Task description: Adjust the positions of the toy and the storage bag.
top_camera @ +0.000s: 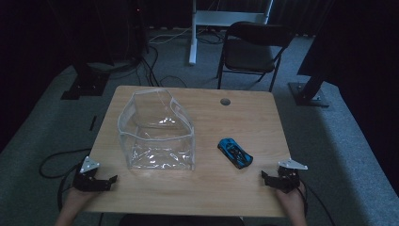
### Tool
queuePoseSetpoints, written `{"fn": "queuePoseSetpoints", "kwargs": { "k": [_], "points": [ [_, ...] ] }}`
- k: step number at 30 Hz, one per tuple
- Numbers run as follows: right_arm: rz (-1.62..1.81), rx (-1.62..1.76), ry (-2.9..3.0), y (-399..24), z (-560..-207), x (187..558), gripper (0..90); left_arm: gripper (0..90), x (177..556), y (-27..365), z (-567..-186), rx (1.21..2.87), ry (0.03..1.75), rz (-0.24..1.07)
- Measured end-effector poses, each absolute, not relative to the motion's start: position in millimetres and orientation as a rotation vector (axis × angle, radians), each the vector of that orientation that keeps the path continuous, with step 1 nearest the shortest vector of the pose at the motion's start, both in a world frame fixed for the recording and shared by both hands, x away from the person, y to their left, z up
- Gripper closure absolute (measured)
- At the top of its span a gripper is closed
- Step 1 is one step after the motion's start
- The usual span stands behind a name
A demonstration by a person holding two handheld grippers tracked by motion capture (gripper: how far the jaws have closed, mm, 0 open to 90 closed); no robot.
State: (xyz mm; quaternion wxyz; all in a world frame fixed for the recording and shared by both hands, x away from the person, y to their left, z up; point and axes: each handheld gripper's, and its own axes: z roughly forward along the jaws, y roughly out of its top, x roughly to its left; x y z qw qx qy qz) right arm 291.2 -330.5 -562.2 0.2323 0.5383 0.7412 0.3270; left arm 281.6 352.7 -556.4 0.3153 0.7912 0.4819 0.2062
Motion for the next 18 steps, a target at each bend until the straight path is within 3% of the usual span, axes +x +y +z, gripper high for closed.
{"fn": "queuePoseSetpoints", "kwargs": {
  "k": [18],
  "points": [
    [0.979, 1.414, 2.135, -315, -544, 279, 12.1, 1.3, 281, 353, -556, 2.077, 1.298, 0.552]
  ]
}}
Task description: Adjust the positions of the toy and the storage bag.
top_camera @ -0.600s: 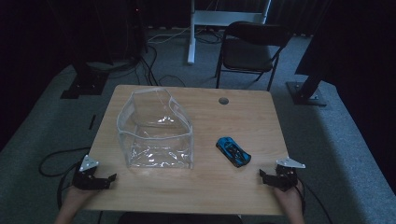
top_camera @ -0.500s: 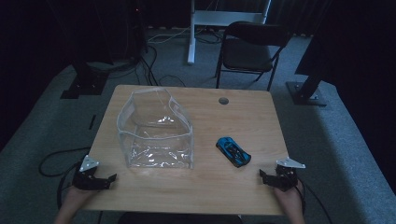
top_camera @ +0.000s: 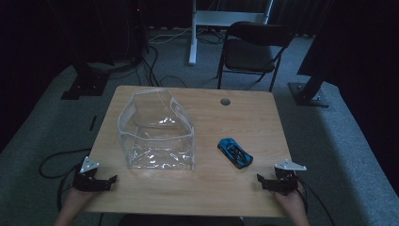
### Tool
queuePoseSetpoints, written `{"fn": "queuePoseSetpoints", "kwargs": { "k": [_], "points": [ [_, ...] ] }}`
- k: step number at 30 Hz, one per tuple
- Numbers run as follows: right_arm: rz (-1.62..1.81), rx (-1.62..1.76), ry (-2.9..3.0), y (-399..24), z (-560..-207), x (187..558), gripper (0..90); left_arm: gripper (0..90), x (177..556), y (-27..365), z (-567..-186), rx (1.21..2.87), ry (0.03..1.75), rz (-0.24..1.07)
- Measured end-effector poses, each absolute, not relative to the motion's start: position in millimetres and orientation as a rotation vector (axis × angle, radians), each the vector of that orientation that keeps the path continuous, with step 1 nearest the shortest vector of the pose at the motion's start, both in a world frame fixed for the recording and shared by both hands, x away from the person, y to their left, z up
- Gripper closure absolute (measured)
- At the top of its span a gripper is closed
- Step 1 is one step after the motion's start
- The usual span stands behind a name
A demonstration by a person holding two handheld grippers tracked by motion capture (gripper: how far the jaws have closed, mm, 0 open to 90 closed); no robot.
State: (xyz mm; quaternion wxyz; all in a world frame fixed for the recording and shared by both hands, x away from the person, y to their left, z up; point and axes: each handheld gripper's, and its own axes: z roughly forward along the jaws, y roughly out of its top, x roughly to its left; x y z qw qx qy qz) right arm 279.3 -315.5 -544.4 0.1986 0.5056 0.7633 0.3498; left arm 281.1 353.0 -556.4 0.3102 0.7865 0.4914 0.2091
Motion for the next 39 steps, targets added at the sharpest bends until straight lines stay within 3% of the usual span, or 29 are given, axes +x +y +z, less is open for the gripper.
{"fn": "queuePoseSetpoints", "kwargs": {
  "k": [15, 39],
  "points": [
    [1.109, 1.241, 2.198, -282, -502, 306, 12.1, 1.4, 281, 353, -557, 2.084, 1.277, 0.545],
    [0.963, 1.181, 2.431, -228, -528, 384, 12.7, 1.4, 281, 353, -557, 2.084, 1.276, 0.544]
  ]
}}
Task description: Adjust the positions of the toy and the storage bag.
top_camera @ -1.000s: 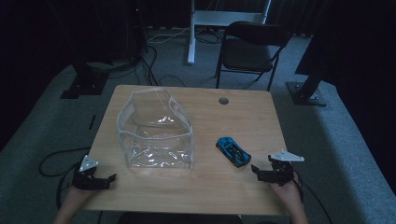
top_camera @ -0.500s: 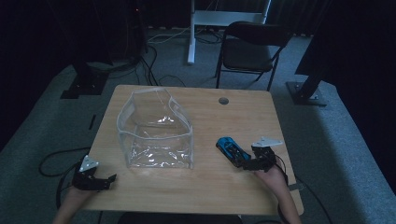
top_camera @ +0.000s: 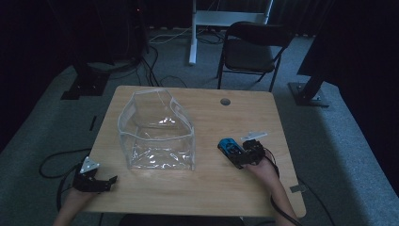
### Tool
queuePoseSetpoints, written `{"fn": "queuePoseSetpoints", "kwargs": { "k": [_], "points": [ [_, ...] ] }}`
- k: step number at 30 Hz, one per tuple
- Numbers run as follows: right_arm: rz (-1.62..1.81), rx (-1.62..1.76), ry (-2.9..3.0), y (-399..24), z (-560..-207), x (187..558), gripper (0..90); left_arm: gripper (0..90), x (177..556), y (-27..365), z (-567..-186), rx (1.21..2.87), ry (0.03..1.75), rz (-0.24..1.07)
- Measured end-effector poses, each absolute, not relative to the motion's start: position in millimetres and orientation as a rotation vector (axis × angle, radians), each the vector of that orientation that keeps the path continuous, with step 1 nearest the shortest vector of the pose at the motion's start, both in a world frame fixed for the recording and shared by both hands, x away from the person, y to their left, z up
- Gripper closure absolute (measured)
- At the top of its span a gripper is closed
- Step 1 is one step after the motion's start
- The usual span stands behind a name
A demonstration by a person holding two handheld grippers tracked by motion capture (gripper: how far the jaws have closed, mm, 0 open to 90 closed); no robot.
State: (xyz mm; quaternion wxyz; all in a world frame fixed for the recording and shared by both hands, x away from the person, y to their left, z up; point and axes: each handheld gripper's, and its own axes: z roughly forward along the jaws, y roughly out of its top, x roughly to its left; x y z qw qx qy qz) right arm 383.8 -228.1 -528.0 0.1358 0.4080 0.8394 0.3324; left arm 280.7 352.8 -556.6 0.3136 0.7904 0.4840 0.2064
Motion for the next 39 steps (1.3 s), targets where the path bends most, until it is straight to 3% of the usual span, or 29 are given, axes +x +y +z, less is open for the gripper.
{"fn": "queuePoseSetpoints", "kwargs": {
  "k": [9, 17, 39],
  "points": [
    [0.850, 1.162, 2.493, -218, -536, 396, 14.8, 1.4, 281, 353, -557, 2.084, 1.276, 0.544],
    [0.857, 1.144, 2.521, -219, -541, 395, 23.8, 1.4, 281, 353, -557, 2.084, 1.277, 0.544],
    [0.892, 1.143, 2.484, -238, -527, 376, 25.9, 1.4, 281, 353, -557, 2.083, 1.278, 0.545]
  ]
}}
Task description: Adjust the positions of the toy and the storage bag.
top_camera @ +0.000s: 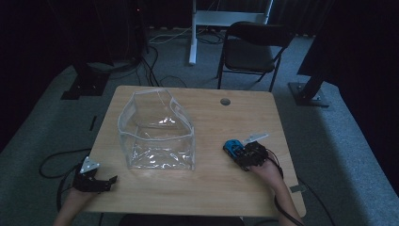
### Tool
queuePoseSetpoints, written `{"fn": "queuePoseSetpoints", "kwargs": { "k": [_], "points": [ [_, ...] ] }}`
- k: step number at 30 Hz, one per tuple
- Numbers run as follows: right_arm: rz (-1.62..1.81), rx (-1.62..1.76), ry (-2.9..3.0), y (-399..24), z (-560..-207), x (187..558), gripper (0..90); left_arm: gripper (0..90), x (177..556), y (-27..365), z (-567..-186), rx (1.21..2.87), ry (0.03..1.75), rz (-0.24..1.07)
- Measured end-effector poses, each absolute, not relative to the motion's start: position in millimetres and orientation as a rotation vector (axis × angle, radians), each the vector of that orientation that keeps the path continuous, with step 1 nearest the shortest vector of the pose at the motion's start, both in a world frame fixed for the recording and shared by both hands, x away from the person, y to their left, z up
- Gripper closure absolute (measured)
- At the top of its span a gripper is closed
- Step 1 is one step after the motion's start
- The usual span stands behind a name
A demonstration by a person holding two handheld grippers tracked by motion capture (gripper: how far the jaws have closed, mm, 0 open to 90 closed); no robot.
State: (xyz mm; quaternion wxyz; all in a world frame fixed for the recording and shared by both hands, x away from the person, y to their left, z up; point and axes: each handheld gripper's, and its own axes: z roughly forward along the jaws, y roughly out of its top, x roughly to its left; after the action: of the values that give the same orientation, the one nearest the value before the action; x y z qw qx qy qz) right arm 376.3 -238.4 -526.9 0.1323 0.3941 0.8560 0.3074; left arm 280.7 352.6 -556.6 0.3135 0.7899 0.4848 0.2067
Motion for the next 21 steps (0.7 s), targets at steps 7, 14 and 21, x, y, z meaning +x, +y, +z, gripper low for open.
{"fn": "queuePoseSetpoints", "kwargs": {
  "k": [7, 14, 21],
  "points": [
    [0.926, 1.142, 2.449, -265, -514, 347, 26.0, 1.4, 281, 353, -557, 2.084, 1.278, 0.545],
    [0.886, 1.142, 2.462, -285, -510, 312, 26.0, 1.4, 281, 353, -557, 2.083, 1.278, 0.545],
    [0.869, 1.155, 2.470, -300, -516, 281, 26.0, 1.4, 281, 353, -557, 2.083, 1.279, 0.544]
  ]
}}
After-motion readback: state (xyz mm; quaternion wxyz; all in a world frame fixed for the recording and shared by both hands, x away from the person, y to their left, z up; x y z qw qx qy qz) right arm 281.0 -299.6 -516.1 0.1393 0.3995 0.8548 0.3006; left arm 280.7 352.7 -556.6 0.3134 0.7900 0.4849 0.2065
